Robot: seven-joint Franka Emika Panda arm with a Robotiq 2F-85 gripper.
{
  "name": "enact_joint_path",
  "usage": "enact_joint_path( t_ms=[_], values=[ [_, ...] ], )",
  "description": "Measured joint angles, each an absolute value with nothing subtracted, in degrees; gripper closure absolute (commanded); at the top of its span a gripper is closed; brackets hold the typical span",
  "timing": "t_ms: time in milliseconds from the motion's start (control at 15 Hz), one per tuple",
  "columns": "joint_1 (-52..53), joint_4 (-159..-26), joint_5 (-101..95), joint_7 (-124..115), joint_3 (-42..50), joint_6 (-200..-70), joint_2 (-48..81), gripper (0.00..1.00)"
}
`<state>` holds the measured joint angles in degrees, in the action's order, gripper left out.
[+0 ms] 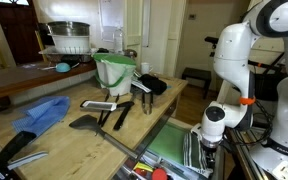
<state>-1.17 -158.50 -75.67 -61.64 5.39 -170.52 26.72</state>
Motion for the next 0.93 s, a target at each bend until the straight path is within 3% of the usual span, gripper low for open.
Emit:
enact_joint_path(
  t_ms=[933],
  values=[
    [-1.19, -158.50, -87.71, -72.65, 5.87, -170.53, 27.44, 0.00]
  ],
)
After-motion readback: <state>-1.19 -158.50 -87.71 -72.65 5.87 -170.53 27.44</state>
